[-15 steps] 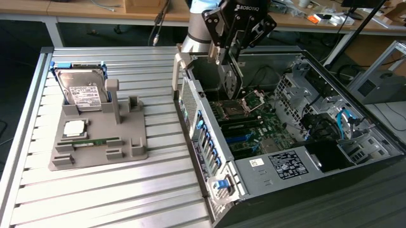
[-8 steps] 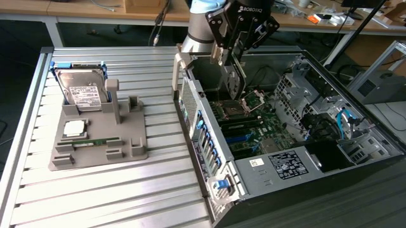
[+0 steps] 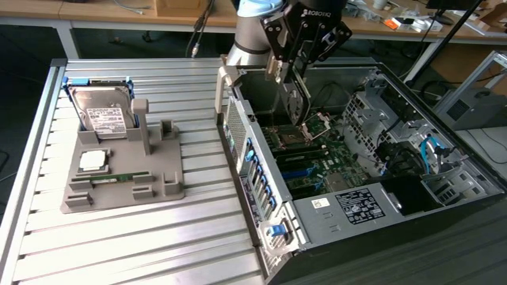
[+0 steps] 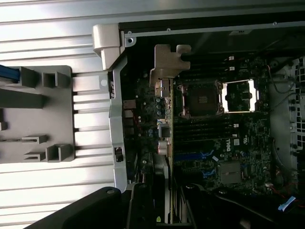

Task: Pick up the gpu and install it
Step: 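Pick up the gpu and move the gpu toward the slot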

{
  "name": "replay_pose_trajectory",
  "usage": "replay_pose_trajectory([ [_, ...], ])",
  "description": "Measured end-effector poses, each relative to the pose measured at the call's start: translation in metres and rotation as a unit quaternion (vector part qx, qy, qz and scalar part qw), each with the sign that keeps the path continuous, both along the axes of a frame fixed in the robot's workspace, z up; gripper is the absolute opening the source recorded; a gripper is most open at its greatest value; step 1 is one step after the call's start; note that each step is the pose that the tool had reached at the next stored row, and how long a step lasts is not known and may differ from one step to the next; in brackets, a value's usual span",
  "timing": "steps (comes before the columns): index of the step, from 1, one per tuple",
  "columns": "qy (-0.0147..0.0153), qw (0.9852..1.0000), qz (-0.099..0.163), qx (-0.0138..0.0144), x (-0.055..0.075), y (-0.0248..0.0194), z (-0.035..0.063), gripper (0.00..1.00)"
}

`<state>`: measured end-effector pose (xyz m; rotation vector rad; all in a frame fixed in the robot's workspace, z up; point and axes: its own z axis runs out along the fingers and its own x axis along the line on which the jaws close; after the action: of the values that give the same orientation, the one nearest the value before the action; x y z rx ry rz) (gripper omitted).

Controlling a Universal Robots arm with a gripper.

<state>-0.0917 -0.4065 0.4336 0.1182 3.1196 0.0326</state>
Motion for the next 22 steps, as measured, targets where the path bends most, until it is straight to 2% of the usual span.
replay_pose_trajectory([
  [22, 0.0000, 1.0000, 0.000, -0.0030, 0.015, -0.0008, -0.0040, 0.27],
])
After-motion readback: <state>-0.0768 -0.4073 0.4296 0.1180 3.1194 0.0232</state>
